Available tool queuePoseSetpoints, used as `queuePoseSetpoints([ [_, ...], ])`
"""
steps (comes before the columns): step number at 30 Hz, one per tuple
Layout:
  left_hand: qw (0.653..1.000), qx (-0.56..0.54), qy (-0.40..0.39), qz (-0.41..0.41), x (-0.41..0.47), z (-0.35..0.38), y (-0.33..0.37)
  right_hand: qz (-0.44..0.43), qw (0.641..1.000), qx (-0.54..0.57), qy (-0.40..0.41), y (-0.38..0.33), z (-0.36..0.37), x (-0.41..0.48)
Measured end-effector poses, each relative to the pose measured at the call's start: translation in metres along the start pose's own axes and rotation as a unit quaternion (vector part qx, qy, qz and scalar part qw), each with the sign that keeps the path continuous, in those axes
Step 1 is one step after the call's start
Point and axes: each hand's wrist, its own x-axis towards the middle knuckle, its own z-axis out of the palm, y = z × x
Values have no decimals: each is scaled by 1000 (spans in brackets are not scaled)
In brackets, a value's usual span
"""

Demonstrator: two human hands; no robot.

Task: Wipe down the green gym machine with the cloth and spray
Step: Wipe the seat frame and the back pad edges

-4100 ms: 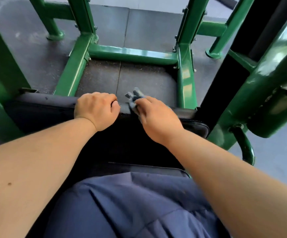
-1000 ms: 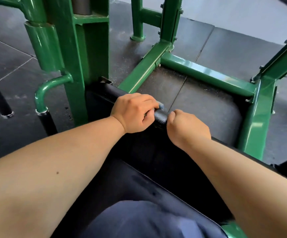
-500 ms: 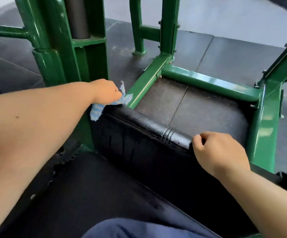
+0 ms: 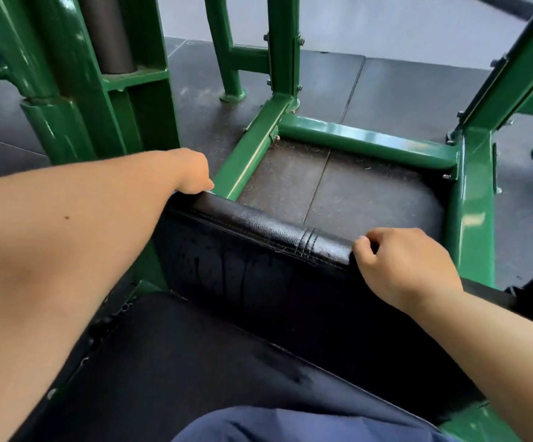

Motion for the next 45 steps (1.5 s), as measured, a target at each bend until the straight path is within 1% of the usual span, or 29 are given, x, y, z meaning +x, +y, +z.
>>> queuePoseSetpoints([
  [4, 989, -97, -8, 107, -22, -11, 71, -5, 1000, 1, -11, 2, 0, 3],
  [6, 983, -140, 14, 119, -39, -11, 107, -2, 1000, 20, -16, 3, -1, 1],
  [8, 976, -174, 32, 129, -46, -12, 132, 17, 997, 80, -7, 7, -1, 3],
  [10, 957, -253, 29, 137, -58, -21, 170, 64, 976, 209, 6, 20, -4, 9],
  [11, 930, -336, 21, 145, -67, -28, 192, 95, 955, 282, 0, 24, -6, 15],
  [12, 882, -448, 4, 143, -78, -35, 214, 122, 931, 345, 0, 29, -11, 16],
  [14, 798, -589, -26, 123, -84, -46, 239, 181, 866, 465, -19, 38, -24, 20],
  [15, 753, -650, -21, 101, -82, -47, 233, 204, 840, 499, -68, 38, -30, 20],
  [16, 714, -697, -5, 65, -78, -46, 216, 210, 841, 482, -128, 36, -34, 19],
  [17, 719, -693, 35, 39, -73, -39, 192, 197, 862, 433, -179, 30, -35, 20],
  [18, 770, -632, 77, 43, -71, -33, 169, 161, 894, 358, -216, 21, -33, 21],
  [19, 839, -531, 110, 51, -73, -20, 151, 114, 921, 287, -235, 6, -32, 22],
  [20, 898, -418, 128, 56, -75, -5, 139, 63, 939, 240, -237, -8, -28, 23],
  [21, 931, -327, 148, 68, -79, 8, 135, 30, 944, 229, -237, -21, -22, 26],
  [22, 944, -275, 167, 76, -81, 17, 138, 5, 944, 228, -240, -30, -20, 28],
  [23, 943, -265, 188, 72, -81, 21, 141, -18, 949, 210, -236, -35, -19, 29],
  [25, 933, -290, 204, 52, -76, 22, 144, -27, 965, 113, -234, -27, -29, 27],
  [27, 926, -312, 206, 45, -72, 23, 142, 30, 966, 37, -253, 6, -45, 24],
  [30, 925, -309, 219, 44, -73, 26, 144, 152, 934, -71, -315, 52, -60, 14],
  [32, 922, -312, 225, 41, -75, 26, 143, 151, 915, -164, -336, 48, -66, 12],
  [33, 921, -313, 228, 40, -74, 25, 144, 122, 919, -180, -329, 41, -65, 11],
  [35, 920, -311, 236, 39, -75, 23, 144, 63, 945, -135, -291, 16, -58, 15],
  [37, 919, -312, 238, 39, -76, 24, 144, 41, 967, -10, -249, -10, -40, 22],
  [39, 918, -313, 239, 42, -76, 25, 144, 55, 963, 101, -242, -23, -33, 24],
  [40, 918, -314, 240, 43, -77, 25, 143, 52, 962, 104, -246, -20, -31, 25],
  [41, 917, -315, 241, 43, -76, 24, 143, 47, 961, 73, -264, -12, -35, 25],
  [42, 915, -318, 244, 41, -76, 25, 143, 65, 957, 41, -281, -2, -41, 23],
  [44, 911, -323, 252, 41, -76, 26, 143, 112, 954, -23, -277, 23, -53, 16],
  [45, 910, -325, 254, 41, -76, 26, 143, 113, 952, -54, -280, 37, -59, 12],
])
